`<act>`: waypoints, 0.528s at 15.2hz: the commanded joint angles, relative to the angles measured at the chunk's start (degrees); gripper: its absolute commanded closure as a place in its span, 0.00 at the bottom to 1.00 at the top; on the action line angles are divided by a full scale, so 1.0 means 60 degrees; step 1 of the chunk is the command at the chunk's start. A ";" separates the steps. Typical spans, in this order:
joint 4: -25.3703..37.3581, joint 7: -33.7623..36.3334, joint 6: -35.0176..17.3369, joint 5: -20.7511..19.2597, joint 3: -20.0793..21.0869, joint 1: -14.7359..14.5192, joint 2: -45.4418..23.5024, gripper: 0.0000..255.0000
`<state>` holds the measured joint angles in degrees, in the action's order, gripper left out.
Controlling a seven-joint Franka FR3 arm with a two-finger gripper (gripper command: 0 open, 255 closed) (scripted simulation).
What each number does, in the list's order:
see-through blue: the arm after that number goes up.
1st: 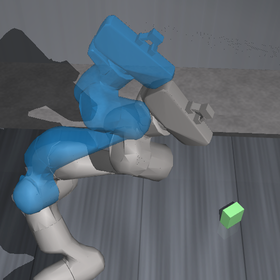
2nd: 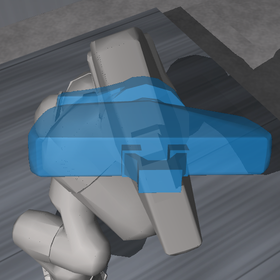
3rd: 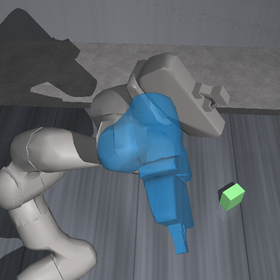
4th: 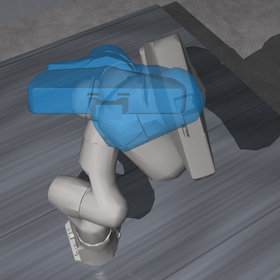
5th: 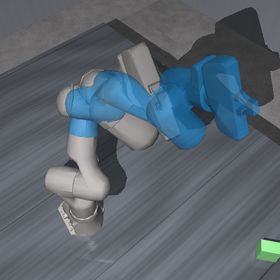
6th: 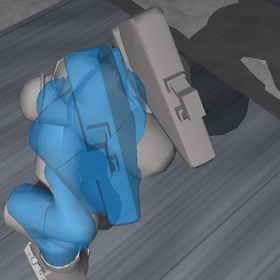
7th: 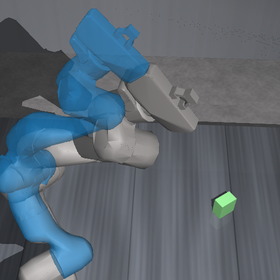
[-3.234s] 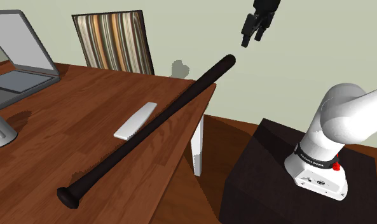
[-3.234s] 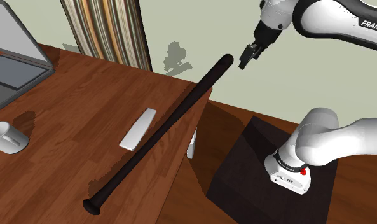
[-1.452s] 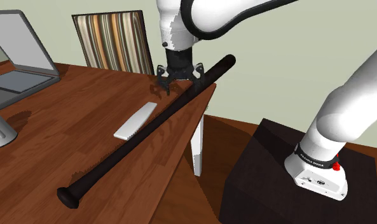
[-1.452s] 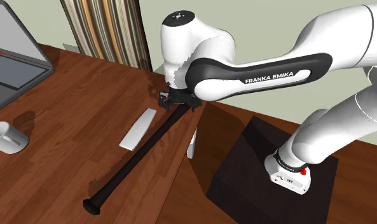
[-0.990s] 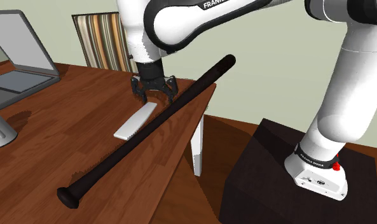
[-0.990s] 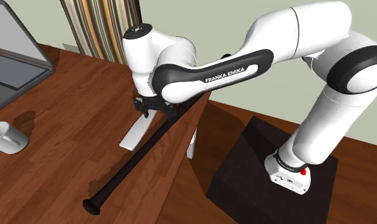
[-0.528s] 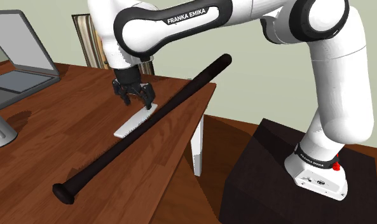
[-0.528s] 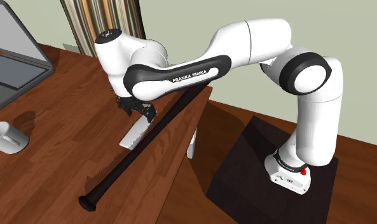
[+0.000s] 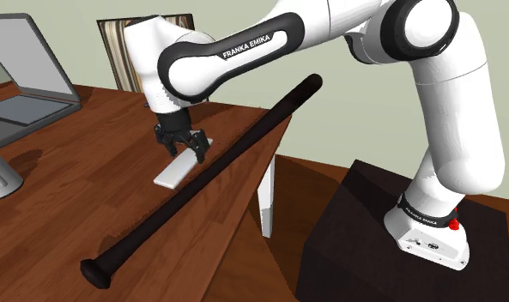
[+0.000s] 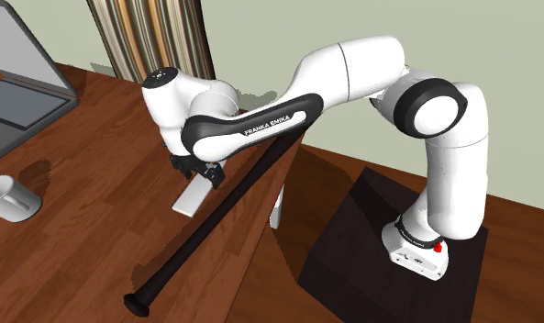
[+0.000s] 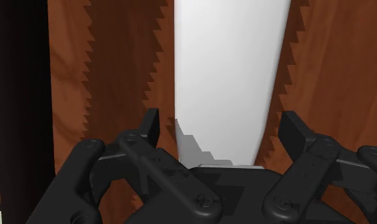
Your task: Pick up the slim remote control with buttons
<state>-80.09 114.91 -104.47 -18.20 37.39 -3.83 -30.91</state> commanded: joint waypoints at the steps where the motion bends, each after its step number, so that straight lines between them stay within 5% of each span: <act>1: -0.0037 0.0001 -0.0060 -0.0011 -0.0008 0.0007 -0.0019 0.00; 2: -0.0035 0.0003 -0.0060 -0.0013 -0.0009 0.0004 -0.0021 1.00; 8: -0.0020 0.0005 -0.0053 -0.0016 -0.0010 -0.0003 -0.0030 1.00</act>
<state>-80.20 114.95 -104.81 -18.29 37.34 -3.84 -31.05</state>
